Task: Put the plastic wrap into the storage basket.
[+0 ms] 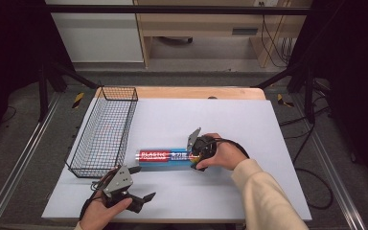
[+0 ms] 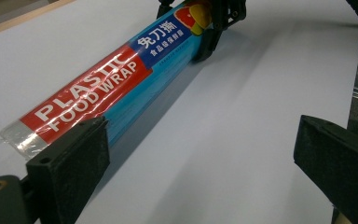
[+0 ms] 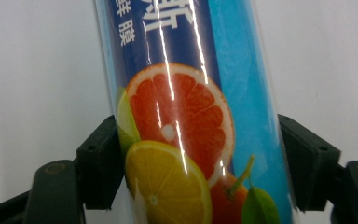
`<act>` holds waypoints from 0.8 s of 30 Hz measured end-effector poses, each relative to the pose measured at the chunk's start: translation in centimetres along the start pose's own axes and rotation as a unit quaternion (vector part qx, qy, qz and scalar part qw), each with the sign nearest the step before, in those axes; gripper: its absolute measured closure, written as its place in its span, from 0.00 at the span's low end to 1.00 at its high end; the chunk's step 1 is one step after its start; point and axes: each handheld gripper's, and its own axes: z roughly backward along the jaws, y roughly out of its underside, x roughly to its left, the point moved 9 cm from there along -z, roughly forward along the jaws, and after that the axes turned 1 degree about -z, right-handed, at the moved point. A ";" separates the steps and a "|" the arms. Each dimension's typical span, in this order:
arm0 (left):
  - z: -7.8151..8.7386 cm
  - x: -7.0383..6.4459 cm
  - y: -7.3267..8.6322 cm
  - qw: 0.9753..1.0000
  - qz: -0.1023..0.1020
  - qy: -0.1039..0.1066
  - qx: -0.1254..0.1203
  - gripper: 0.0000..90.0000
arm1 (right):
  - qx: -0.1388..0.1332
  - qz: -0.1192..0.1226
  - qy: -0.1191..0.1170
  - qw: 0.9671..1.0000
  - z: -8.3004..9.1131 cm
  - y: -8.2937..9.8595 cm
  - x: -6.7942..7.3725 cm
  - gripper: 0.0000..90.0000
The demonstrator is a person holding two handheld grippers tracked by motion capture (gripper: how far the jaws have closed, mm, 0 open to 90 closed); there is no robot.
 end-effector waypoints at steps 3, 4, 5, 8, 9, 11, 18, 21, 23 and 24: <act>-0.1 0.0 0.0 1.000 0.000 0.001 0.001 0.04 | 0.002 -0.002 -0.005 1.000 0.0 0.0 -0.1 0.30; -0.1 0.0 0.1 1.000 0.000 0.001 0.002 0.04 | 0.004 0.000 -0.003 1.000 0.0 0.0 -0.1 0.30; 0.0 0.0 0.1 1.000 -0.001 0.000 0.002 0.04 | 0.005 0.004 -0.002 1.000 0.0 0.0 0.0 0.31; 0.1 0.1 0.0 1.000 -0.001 -0.002 0.001 0.04 | 0.005 0.011 0.005 1.000 0.1 0.0 0.1 0.31; 0.1 0.2 -0.1 1.000 -0.002 -0.004 -0.001 0.04 | 0.001 0.022 0.021 1.000 0.2 0.0 0.2 0.32; 0.2 0.3 -0.2 1.000 -0.003 -0.009 -0.003 0.05 | -0.009 0.028 0.036 0.999 0.3 0.0 0.4 0.32; 0.2 1.0 -1.0 0.999 -0.034 -0.030 0.006 0.05 | -0.025 0.040 0.086 0.995 1.4 0.2 0.6 0.32; 0.0 1.5 -2.0 0.998 -0.059 -0.036 0.015 0.05 | -0.031 0.041 0.098 0.994 2.8 0.4 0.7 0.32; -0.3 1.9 -2.8 0.994 -0.096 -0.042 0.031 0.05 | -0.036 0.042 0.107 0.993 3.9 0.5 0.9 0.32; -0.6 2.0 -3.3 0.992 -0.110 -0.043 0.036 0.05 | -0.039 0.041 0.108 0.993 4.4 0.6 1.0 0.32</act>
